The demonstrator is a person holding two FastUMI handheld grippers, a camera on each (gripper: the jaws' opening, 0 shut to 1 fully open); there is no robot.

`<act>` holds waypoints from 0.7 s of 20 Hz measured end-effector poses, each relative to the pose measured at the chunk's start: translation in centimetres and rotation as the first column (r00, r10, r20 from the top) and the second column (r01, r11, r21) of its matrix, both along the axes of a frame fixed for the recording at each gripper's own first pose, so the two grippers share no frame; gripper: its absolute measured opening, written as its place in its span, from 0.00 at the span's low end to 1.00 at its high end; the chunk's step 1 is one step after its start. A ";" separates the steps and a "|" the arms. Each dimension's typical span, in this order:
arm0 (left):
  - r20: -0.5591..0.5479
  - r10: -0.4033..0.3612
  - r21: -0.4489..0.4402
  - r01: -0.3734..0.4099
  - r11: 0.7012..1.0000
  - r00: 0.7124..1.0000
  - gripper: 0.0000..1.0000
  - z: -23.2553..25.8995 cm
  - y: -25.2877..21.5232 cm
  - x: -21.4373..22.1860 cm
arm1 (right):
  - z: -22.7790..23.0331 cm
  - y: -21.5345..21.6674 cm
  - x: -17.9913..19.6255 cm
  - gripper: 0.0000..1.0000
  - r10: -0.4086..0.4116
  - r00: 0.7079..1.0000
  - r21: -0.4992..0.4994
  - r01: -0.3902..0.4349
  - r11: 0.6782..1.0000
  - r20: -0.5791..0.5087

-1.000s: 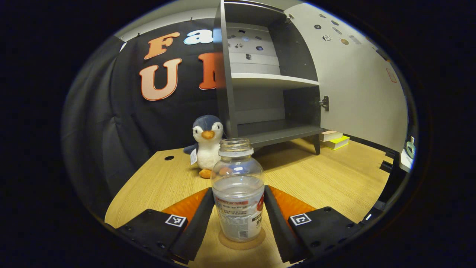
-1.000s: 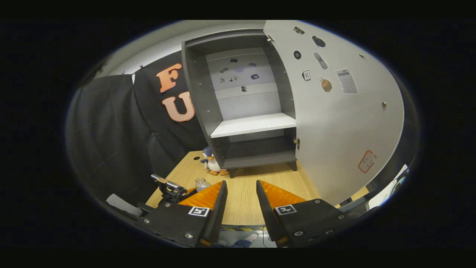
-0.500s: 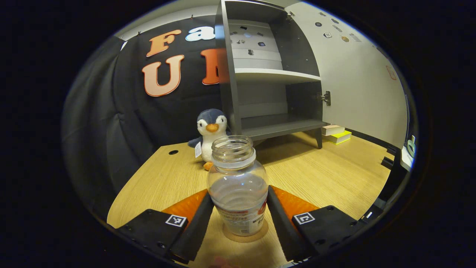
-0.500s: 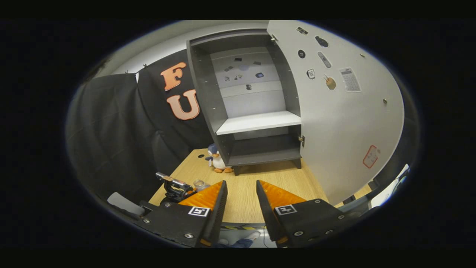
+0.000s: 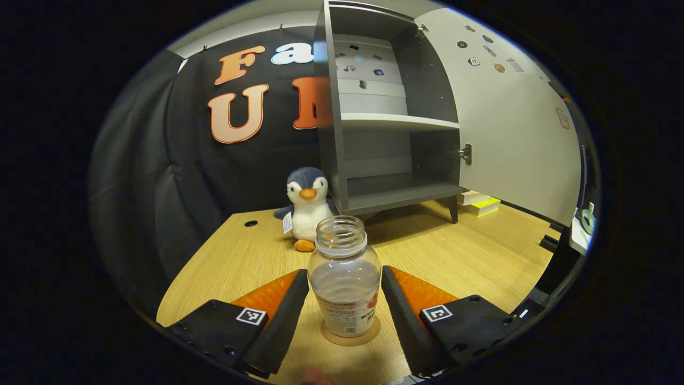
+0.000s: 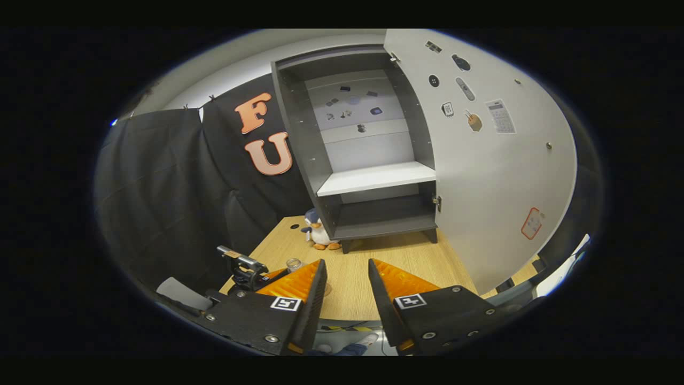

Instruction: Open the cabinet door with the right hand, grasp the bottle in the cabinet with the left hand and place it on the coaster, then close the cabinet door with the right hand.

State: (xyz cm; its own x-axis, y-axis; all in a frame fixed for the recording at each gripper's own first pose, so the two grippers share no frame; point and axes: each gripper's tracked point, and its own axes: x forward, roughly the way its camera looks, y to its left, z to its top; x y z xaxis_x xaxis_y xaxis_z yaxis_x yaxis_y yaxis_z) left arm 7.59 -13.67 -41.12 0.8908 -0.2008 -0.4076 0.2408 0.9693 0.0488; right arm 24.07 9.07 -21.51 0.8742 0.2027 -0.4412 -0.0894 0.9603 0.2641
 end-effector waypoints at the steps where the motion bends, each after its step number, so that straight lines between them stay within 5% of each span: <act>1: 0.010 0.001 0.004 -0.001 1.000 1.000 0.90 0.6 0.1 0.0 | 0.1 0.0 -0.2 0.49 -0.002 1.000 0.001 0.002 1.000 0.004; 5: 0.047 -0.012 0.016 0.011 1.000 0.999 0.90 3.6 -0.1 -0.2 | 1.7 -0.7 -0.6 0.53 -0.014 0.999 0.016 0.014 1.000 0.046; 6: 0.058 -0.018 0.011 0.017 1.000 0.998 0.90 4.6 -0.3 -0.2 | 2.3 -1.1 -0.6 0.62 -0.023 0.998 0.018 0.022 1.000 0.064; 7: 0.069 -0.022 0.005 0.021 1.000 0.997 0.90 5.7 -0.4 -0.2 | 3.0 -1.6 -0.6 0.53 -0.033 0.996 0.022 0.032 0.999 0.082; 14: 0.167 -0.061 -0.068 0.073 0.995 0.984 0.90 14.1 -2.9 0.9 | 8.8 -6.9 -0.9 0.54 -0.115 0.969 -0.017 0.121 0.992 0.219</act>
State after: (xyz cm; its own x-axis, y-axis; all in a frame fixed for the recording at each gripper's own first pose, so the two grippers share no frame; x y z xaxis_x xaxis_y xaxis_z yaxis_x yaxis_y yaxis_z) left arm 8.47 -16.61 -27.02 0.9281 -0.2860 -0.2385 0.2997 0.9538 0.0224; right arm 23.15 2.18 -12.69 0.9668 0.0821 -0.2420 -0.0272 0.9747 0.2218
